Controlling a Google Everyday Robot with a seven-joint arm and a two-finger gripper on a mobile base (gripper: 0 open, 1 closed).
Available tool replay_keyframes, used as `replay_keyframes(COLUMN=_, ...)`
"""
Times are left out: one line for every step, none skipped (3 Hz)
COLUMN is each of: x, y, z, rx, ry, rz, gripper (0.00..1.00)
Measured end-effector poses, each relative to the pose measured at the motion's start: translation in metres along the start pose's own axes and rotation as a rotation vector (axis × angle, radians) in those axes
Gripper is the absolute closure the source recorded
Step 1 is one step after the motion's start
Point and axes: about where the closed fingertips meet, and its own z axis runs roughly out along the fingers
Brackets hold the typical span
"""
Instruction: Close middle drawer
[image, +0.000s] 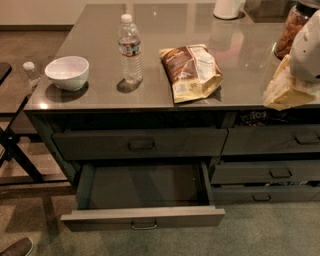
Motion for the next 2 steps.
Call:
replay_keyframes(x=0.0000, y=0.0000, z=0.0000, rx=0.000, ry=0.000, rz=0.000, gripper=1.00)
replay_keyframes(x=0.0000, y=0.0000, z=0.0000, rx=0.000, ry=0.000, rz=0.000, gripper=1.00)
